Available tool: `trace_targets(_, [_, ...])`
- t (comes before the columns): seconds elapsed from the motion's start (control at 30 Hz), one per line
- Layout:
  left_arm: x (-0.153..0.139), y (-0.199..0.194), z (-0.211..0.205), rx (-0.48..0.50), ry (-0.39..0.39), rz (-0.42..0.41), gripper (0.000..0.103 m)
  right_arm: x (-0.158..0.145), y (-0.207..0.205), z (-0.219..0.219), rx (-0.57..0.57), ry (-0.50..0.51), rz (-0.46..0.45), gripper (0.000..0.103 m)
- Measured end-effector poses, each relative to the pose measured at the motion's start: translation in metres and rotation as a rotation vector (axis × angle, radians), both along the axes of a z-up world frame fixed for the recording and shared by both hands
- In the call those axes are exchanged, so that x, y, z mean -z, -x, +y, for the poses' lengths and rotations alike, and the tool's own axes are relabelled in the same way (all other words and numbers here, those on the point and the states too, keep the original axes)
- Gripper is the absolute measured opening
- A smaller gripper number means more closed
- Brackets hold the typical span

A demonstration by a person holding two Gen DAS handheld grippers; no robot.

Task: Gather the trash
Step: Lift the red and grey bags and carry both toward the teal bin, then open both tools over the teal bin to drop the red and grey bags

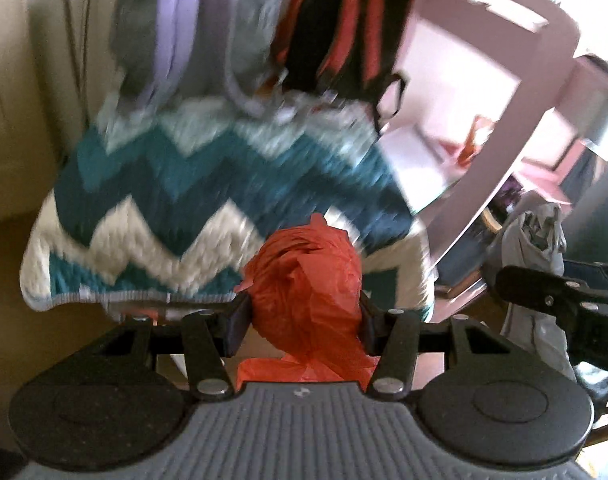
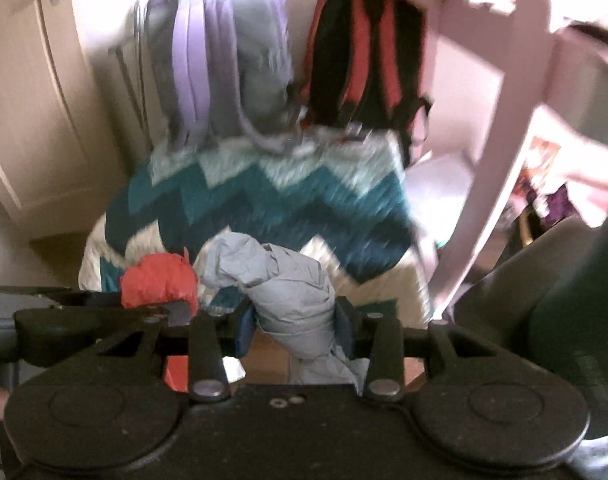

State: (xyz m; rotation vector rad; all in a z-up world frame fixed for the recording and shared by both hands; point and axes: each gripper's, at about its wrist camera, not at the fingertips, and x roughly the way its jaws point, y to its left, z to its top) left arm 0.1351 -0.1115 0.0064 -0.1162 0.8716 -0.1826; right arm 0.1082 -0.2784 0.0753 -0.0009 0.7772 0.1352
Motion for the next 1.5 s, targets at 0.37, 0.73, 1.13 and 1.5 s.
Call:
trace_targets(0.37, [-0.130,0.006,-0.071,0.168,0.019,-0.234,0.053,-0.107,0.039,-0.061,0.085,0.012,-0.226,0.039])
trace_targets(0.73, [-0.234,-0.008,-0.177,0.366,0.085,-0.415,0.053,-0.176,0.046,-0.159,0.296,0.041,-0.355,0.039])
trace_targets(1.13, [-0.270,-0.023,-0.311,0.524,0.209,-0.458,0.053,-0.161,0.047,-0.256,0.483,0.065,-0.312,0.039])
trace_targets(1.5, [-0.221,-0.042,-0.377,0.598,0.150,-0.337,0.053,-0.120,0.045,-0.287,0.489,0.072,-0.198,0.040])
